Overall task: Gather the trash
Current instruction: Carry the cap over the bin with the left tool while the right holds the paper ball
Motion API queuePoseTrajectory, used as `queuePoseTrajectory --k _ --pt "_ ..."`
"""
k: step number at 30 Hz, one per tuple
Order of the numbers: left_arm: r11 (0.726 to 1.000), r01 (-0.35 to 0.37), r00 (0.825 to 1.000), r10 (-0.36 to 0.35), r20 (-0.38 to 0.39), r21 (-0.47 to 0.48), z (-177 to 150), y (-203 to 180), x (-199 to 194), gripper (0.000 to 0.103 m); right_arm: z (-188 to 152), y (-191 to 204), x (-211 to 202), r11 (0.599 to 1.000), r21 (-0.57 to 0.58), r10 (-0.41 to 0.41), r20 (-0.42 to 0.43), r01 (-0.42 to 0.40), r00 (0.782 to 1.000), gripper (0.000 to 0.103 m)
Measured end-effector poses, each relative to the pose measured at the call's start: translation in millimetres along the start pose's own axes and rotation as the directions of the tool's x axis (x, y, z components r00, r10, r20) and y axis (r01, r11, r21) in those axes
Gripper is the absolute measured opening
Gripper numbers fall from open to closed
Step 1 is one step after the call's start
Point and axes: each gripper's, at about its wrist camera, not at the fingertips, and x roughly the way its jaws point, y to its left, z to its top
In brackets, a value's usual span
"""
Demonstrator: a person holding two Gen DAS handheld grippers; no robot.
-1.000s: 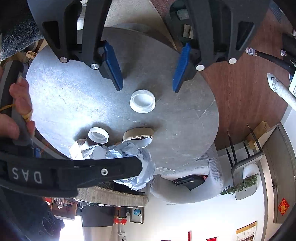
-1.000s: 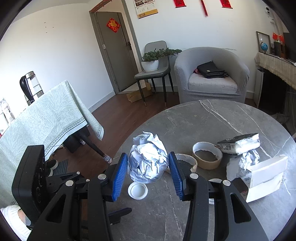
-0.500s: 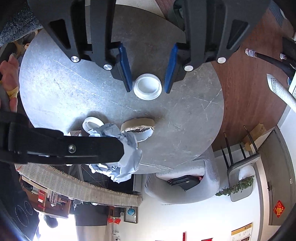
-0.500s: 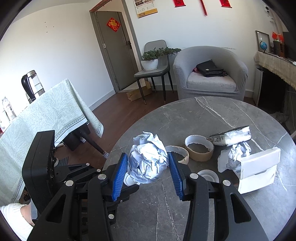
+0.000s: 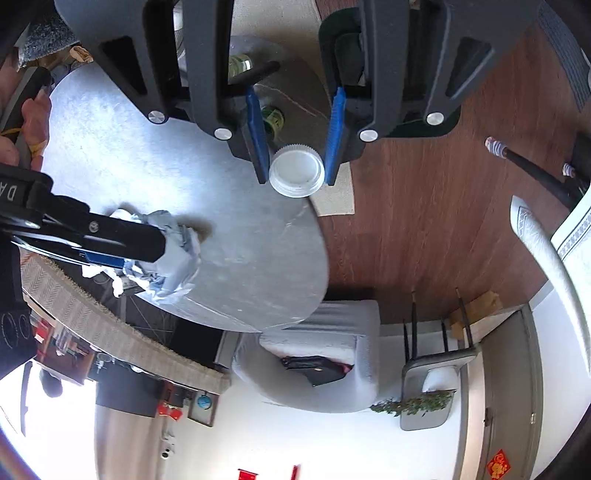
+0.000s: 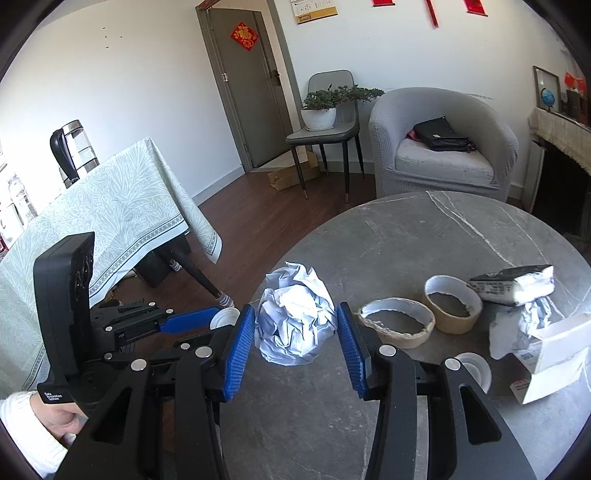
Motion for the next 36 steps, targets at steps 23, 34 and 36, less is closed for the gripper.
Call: queuePoseTrajectory --k 23,34,36 --pt "0.987 -0.152 0.924 0.122 -0.363 -0.054 -93 125 36 0.032 11 107 111 0.982 -0.111 0.138 -0.152 -0.156 0.979 0.046" --pt "0.988 -0.146 0.869 0.109 -0.482 -0.040 -125 146 48 0.033 7 127 145 0.977 -0.123 0.147 -0.219 -0.176 0.965 0.046" --pt "0.989 -0.138 0.870 0.099 -0.484 -0.045 -127 147 48 0.034 5 130 152 0.976 -0.124 0.147 -0.234 -0.179 0.961 0.046"
